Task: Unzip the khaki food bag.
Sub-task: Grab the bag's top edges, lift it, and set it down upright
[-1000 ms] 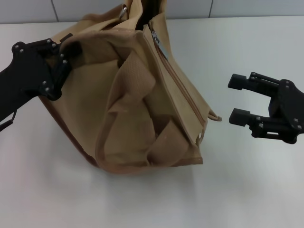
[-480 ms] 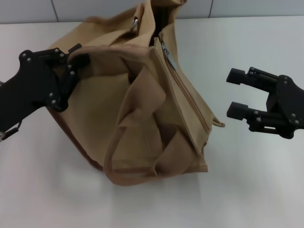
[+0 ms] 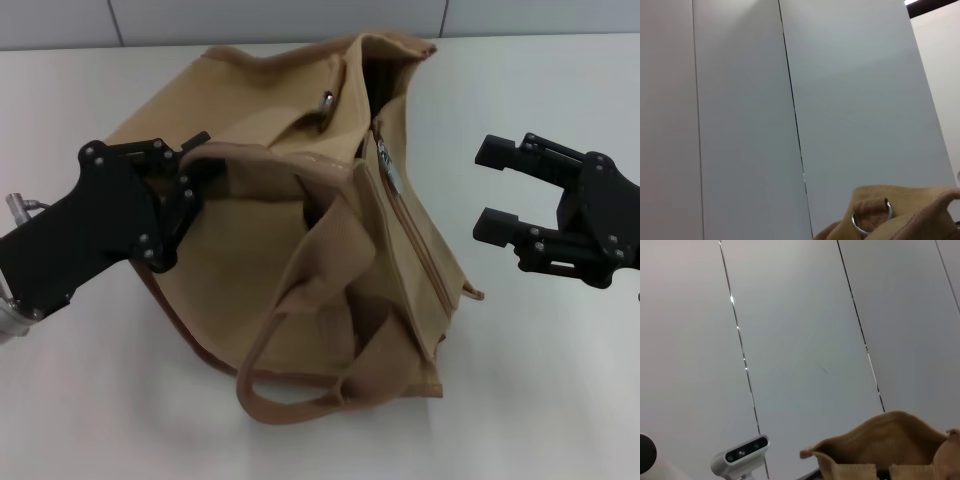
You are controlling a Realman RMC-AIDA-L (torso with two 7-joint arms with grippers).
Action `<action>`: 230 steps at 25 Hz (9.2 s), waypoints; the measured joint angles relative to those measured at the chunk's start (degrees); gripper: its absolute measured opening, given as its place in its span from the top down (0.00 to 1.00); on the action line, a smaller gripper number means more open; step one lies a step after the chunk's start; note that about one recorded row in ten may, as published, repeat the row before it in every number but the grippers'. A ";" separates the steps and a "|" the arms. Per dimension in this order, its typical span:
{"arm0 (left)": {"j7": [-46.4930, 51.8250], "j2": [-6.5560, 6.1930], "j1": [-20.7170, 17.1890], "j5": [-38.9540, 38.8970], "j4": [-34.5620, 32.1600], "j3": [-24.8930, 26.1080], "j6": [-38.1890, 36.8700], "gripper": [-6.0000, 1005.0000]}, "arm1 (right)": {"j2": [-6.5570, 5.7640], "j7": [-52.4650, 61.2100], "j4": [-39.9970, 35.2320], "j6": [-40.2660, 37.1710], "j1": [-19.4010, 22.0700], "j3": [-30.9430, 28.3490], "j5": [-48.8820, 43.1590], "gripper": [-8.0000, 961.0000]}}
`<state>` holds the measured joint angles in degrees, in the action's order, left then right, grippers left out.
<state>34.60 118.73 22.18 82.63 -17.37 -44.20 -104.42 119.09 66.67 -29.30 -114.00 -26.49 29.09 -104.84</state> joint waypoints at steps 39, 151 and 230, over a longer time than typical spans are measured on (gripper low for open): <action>-0.86 0.25 0.58 0.34 1.59 -0.58 -1.44 0.94 | -0.05 0.02 2.37 1.51 -0.76 1.41 0.14 0.14; -2.88 0.19 3.42 -0.15 3.04 -0.79 -0.38 0.93 | -0.54 14.94 8.56 4.10 -5.19 8.73 -0.01 0.60; -2.88 0.18 4.33 -0.73 3.12 -1.23 -0.43 0.93 | -1.66 25.35 8.38 7.40 -6.40 7.66 0.64 0.43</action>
<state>31.72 118.91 26.51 81.91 -14.24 -45.43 -104.85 117.43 92.02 -20.92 -106.61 -32.89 36.75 -104.20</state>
